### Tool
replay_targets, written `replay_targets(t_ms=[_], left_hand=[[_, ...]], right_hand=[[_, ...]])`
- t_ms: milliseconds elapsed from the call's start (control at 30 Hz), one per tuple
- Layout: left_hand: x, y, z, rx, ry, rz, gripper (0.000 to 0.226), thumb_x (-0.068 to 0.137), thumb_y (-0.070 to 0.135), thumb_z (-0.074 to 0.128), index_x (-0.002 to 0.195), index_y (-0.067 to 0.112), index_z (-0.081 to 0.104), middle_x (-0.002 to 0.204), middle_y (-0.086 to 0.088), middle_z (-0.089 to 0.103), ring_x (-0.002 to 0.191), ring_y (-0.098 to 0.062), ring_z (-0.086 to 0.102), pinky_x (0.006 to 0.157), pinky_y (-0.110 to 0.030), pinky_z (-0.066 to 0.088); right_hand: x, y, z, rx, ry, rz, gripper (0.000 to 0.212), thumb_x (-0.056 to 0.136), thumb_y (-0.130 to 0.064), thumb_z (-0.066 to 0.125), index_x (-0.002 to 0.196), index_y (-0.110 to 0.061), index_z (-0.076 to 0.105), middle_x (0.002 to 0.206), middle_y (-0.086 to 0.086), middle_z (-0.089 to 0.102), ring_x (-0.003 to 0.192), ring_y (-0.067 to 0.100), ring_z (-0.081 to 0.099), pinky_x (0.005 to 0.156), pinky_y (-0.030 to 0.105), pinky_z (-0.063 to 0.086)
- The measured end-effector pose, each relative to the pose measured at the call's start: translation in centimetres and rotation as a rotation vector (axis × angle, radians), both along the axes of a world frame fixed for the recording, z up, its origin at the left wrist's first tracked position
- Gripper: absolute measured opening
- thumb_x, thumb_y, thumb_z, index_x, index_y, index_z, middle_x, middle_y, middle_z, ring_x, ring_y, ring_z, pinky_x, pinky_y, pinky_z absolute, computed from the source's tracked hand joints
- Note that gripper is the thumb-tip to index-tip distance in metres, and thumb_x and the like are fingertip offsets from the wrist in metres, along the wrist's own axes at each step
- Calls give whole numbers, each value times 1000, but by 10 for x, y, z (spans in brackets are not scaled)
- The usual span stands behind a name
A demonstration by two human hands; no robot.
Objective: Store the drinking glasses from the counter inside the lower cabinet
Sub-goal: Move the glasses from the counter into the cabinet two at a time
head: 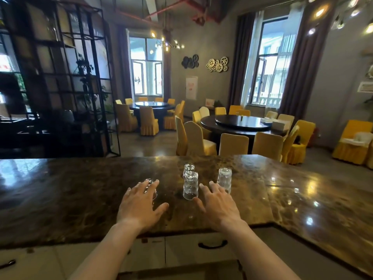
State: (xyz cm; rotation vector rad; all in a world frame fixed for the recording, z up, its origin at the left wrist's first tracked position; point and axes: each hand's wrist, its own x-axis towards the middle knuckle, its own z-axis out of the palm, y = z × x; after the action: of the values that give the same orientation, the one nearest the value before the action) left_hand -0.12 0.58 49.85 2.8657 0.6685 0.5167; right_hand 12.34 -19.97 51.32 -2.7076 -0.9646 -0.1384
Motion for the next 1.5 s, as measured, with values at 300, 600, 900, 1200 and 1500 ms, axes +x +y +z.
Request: replay_targets(t_ms=[300,600,900,1200,1500], left_hand=[[117,116,-48,-16,127,-65,86,85,74,45,155,41,7,164,2,14,151,-20,9,122,-41,6],[203,203,-75,264,647,-351,108,82,47,73,155,37,-4,166,-4,-8,151,-27,-8,122,-47,-1],[246,207,-81,486,838,-470,68,89,16,65,149,19,33,150,-15,39,135,-35,40,110,-47,32],[249,225,-81,-246,355,-198,78,48,70,83,116,46,51,106,21,60,99,-2,57,90,-25,47],[245,188,-114,-944,-274,-89,96,48,28,100,124,44,43,119,3,59,103,-11,68,69,-24,58]], right_hand=[[101,106,-50,-184,-76,23,72,97,-44,55,157,-26,20,165,11,18,153,32,15,123,48,19],[181,207,-74,-785,-488,260,69,102,-34,45,159,-16,11,166,22,3,152,44,-5,122,59,-4],[218,225,-106,-1254,-613,264,82,88,-36,74,154,-12,32,157,26,32,144,51,26,117,65,19],[260,198,-75,-580,-315,140,38,94,-27,57,129,-12,52,125,12,60,116,34,48,97,45,38],[264,141,-109,621,435,-8,82,47,-32,89,115,-48,46,106,-22,69,96,-3,68,80,19,56]])
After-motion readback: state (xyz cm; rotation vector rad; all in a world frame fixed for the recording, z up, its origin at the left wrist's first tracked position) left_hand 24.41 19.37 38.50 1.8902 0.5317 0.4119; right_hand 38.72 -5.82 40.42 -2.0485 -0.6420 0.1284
